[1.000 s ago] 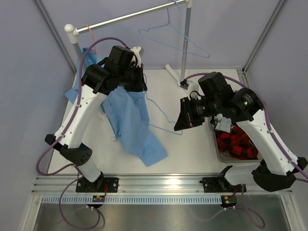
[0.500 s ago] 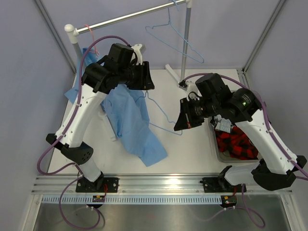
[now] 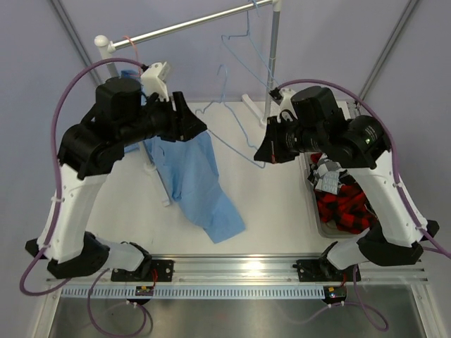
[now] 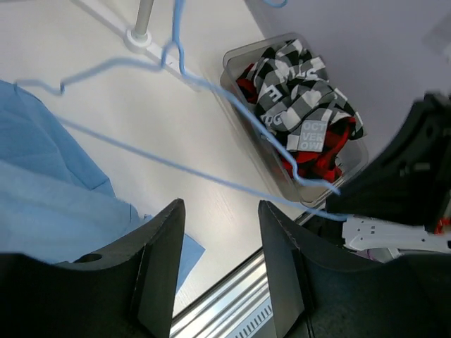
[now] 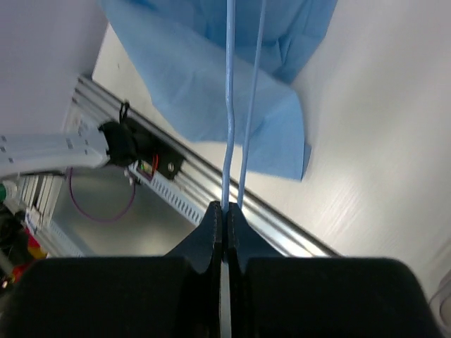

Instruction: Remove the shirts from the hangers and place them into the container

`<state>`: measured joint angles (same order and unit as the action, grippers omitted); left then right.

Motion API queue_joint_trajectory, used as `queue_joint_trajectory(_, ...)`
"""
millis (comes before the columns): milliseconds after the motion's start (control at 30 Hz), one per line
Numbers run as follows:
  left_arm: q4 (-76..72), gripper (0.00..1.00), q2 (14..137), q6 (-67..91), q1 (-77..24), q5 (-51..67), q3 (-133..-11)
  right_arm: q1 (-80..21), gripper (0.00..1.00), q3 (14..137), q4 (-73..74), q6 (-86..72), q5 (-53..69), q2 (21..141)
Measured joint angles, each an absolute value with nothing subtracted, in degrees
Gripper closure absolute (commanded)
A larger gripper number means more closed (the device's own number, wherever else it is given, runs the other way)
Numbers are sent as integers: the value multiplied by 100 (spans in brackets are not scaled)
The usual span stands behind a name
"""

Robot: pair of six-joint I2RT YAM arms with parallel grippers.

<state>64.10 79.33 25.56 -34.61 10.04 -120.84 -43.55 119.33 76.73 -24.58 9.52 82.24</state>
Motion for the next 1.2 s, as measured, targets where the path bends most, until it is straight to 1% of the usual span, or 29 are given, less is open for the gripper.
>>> queue_joint_trajectory(167,6285,52,7231,2615,-3461,1022,-11421,-4296,100,13924,7625,-2091,301,9223)
queue_joint_trajectory(300,6318,52,7129,2700,-3461,1031,-11043,-3966,100,14857,7548,-1911,215,9789)
queue_joint_trajectory(567,6455,52,7043,2705,-3461,1031,-10949,-3398,100,14650,6980,-1636,263,10263)
queue_joint_trajectory(800,6539,52,6801,2705,-3461,1026,-10724,-2974,100,14803,6709,-1562,567,10578)
queue_joint_trajectory(1100,6785,51,6698,2703,-3461,714,-10757,-2880,100,14772,6578,-1614,871,10735)
queue_joint_trajectory(1133,6785,50,6687,2703,-3461,635,-10781,-2880,98,14726,6563,-1625,882,10726)
queue_joint_trajectory(1167,6792,49,6678,2705,-3461,545,-10820,-2880,95,14676,6558,-1629,910,10711)
queue_joint_trajectory(1200,6803,49,6672,2705,-3461,432,-10886,-2880,87,14615,6560,-1645,919,10696)
